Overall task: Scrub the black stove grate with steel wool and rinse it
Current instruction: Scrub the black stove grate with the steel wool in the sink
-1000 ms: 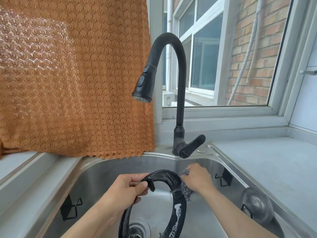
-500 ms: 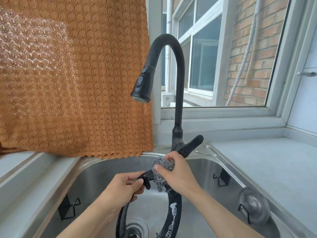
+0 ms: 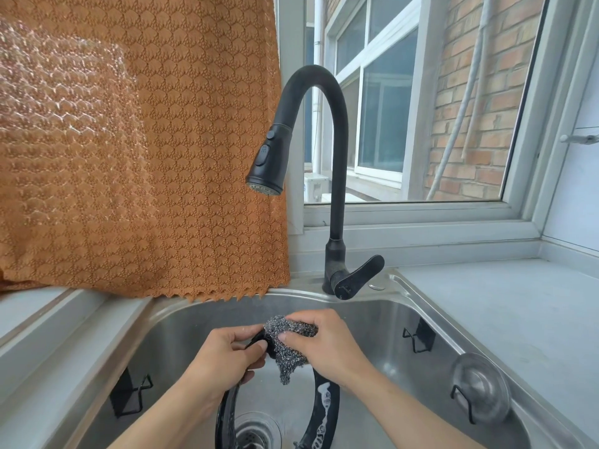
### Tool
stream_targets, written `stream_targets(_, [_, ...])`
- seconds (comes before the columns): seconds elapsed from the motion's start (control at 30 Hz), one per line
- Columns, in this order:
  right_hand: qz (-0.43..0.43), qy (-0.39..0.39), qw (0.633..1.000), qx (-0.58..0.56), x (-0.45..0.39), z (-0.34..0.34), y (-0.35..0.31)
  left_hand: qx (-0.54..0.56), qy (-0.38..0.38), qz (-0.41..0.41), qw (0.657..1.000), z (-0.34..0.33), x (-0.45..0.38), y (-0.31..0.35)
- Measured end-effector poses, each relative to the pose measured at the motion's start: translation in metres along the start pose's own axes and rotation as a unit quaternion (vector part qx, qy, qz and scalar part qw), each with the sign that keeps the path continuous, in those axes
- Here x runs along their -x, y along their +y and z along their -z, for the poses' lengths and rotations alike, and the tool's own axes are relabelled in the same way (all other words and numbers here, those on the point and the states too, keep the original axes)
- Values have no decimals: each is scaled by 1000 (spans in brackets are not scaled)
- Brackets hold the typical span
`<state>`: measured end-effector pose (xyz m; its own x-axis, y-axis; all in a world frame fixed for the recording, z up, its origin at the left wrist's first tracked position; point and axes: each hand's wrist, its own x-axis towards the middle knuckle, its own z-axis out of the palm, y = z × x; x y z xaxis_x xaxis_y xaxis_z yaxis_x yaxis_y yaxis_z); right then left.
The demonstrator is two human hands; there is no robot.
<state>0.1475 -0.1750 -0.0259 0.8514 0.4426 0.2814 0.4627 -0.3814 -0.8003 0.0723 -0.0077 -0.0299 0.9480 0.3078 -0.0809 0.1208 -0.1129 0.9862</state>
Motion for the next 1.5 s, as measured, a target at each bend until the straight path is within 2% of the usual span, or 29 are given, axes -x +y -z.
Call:
stream_targets(0.17, [-13, -11, 1000, 15, 1, 3, 2, -1, -1, -3, 1000, 2, -1, -2])
stream_targets(0.33, [-10, -81, 994, 75, 0, -5, 9, -9, -10, -23, 1000, -1, 3, 2])
stream_targets(0.47, [-15, -96, 990, 102, -3, -5, 12, -13, -11, -42, 999, -6, 7, 5])
stream_targets(0.57, [-25, -88, 987, 131, -1, -7, 6, -17, -19, -59, 998, -8, 7, 6])
stream_targets(0.7, [-39, -60, 995, 70, -1, 10, -3, -3, -38, -69, 997, -6, 3, 3])
stream_targets(0.87, [-47, -36, 997, 49, -1, 13, -7, 0, -45, -89, 995, -5, -1, -1])
stream_targets(1.0, [-26, 13, 999, 44, -2, 16, -9, 1, -30, -87, 996, -4, -4, -4])
stream_targets(1.27, [5, -37, 994, 107, 4, -2, -2, 2, -35, -101, 994, -6, -6, -6])
stream_targets(1.5, [21, -4, 997, 75, 2, 12, -11, 19, -38, -96, 994, -3, -10, -9])
